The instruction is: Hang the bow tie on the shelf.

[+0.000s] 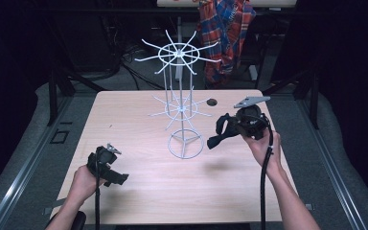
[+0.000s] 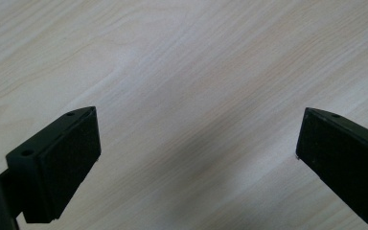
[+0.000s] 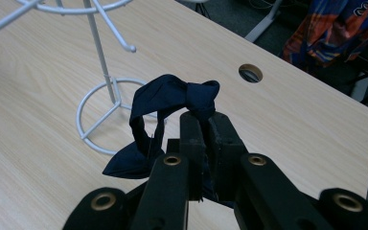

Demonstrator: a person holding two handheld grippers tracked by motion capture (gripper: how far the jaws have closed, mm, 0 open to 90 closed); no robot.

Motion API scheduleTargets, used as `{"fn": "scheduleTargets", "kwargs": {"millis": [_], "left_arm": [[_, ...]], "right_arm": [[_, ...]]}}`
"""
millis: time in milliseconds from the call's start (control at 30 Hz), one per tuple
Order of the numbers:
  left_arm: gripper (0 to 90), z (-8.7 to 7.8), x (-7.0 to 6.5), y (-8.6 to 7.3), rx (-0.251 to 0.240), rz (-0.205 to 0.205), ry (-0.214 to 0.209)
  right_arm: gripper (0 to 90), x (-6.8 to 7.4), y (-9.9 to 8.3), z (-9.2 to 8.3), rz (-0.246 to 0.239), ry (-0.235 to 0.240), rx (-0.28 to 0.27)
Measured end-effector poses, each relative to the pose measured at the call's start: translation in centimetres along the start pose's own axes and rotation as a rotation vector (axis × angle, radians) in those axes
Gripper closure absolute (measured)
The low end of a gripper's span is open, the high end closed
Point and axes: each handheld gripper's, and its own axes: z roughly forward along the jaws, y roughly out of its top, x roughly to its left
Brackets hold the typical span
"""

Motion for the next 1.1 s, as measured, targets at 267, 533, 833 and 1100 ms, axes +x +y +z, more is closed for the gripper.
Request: {"fn": "scheduleTargets", "kwargs": {"millis": [267,533,833,1100], "left_arm": [[1.2,0.0,0.0,0.0,0.001,-0.002,-0.004],[1.1,0.1,-0.1,0.1,0.002,0.002,-0.005],[1.1,0.1,0.0,0.1,0.001,0.002,-0.007],[1.1,0.1,-0.1,0.1,0.003,0.004,-0.01]], "right_arm": [[86.0,0.2,1.0,-0.4,-0.014,0.009,-0.025],[86.0,0.8,1.8,-0.5,-0.04,0.013,-0.024],[86.0,0.7,2.2,0.3,-0.038,0.028,-0.02],[85.9,0.8,2.4,0.8,-0.027,0.043,-0.016]]}}
